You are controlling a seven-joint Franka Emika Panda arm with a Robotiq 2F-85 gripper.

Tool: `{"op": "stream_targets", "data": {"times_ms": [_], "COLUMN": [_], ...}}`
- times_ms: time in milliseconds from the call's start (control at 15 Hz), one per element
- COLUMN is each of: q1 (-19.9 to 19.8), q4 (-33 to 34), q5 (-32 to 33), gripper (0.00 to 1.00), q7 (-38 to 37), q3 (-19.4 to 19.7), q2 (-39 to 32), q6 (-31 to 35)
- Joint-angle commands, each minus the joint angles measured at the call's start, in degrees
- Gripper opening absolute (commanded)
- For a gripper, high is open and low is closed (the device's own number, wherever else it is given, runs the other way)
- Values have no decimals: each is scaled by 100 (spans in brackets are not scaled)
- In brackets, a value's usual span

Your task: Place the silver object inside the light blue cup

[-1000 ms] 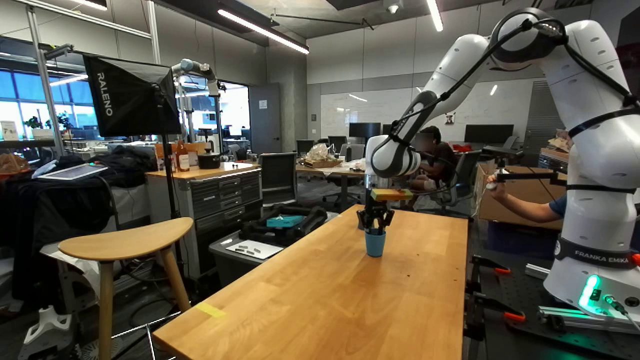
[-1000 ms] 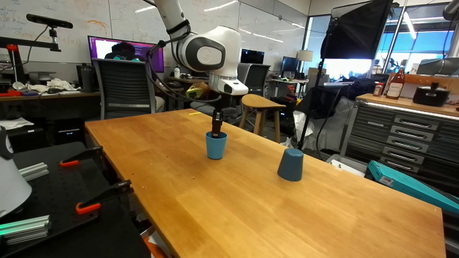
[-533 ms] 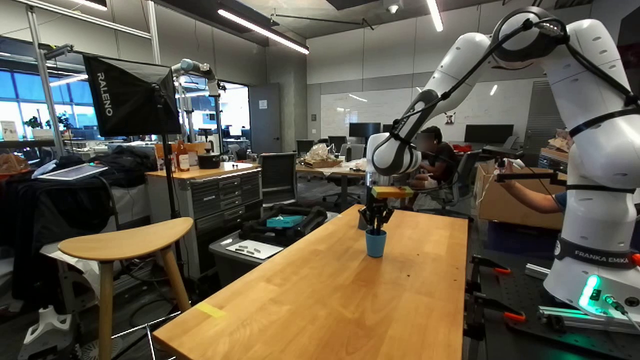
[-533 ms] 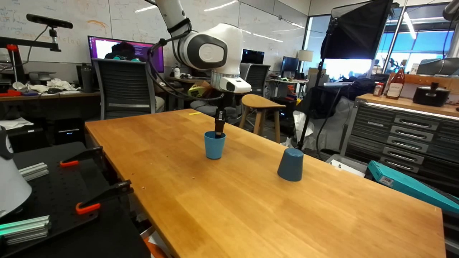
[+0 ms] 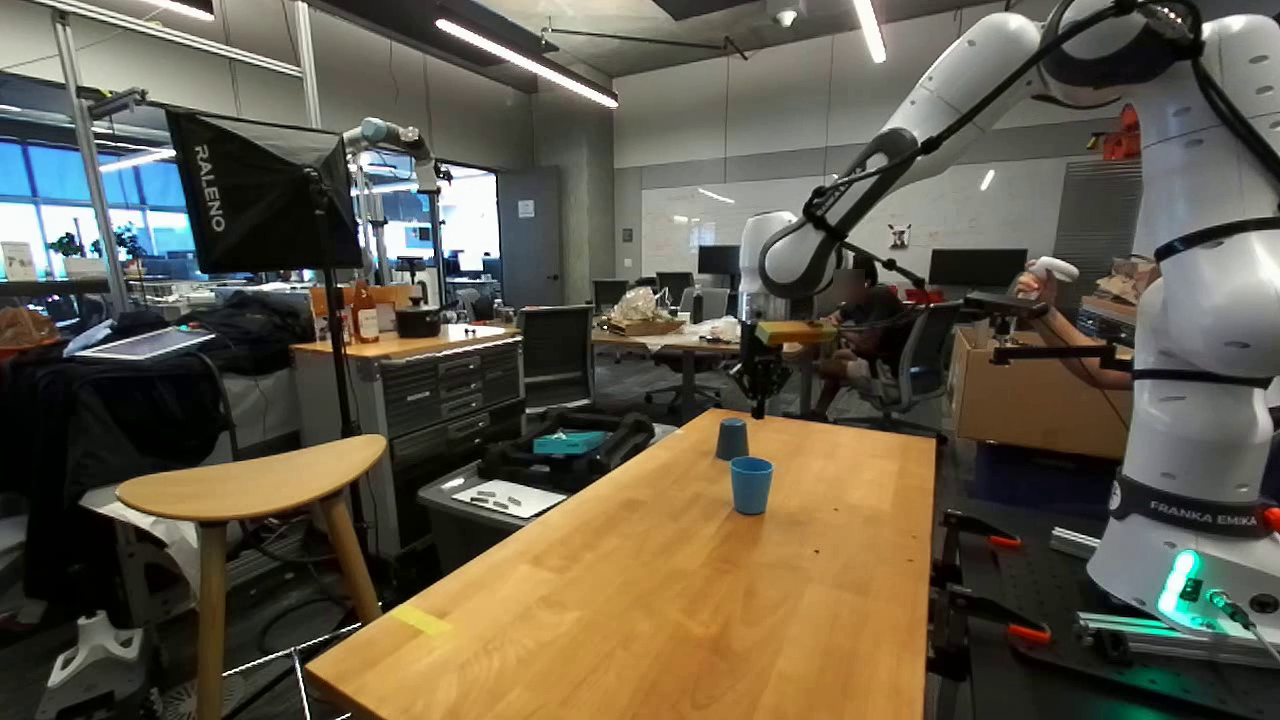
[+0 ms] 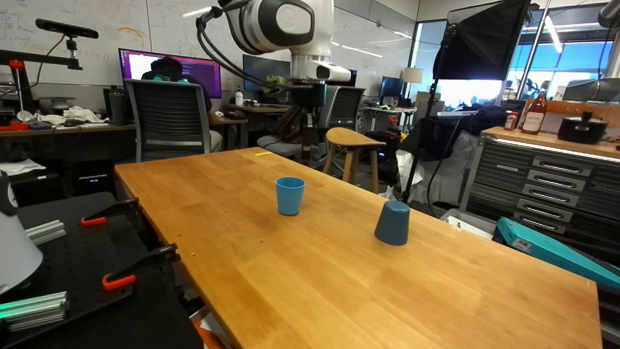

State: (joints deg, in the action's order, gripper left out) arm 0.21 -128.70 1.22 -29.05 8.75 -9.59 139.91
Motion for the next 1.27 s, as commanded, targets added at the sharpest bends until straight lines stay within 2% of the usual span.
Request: {"op": "stream_targets", "data": {"times_ms": [0,67,133,333,467,667,800,1200], "q1": [-29,-87,-130,-193,-206,-211,-210,-245], "q4": [-22,43,63,149,185,192,200,171], "q5": [1118,1299,1464,1710,1877,2110,2215,2057], "gripper": [12,33,34,58,71,95,100,100], "q7": [120,306,513,1358,1893,2641,2896,2665], "q3": [38,-25,-80,-202,-265,-317,-341,-349], "q2": [873,1011,1171,1562,1731,1868,1894,1790], "q6": [-1334,-1729,-2067,-2781,-3014,-3002,-2899,-2849]}}
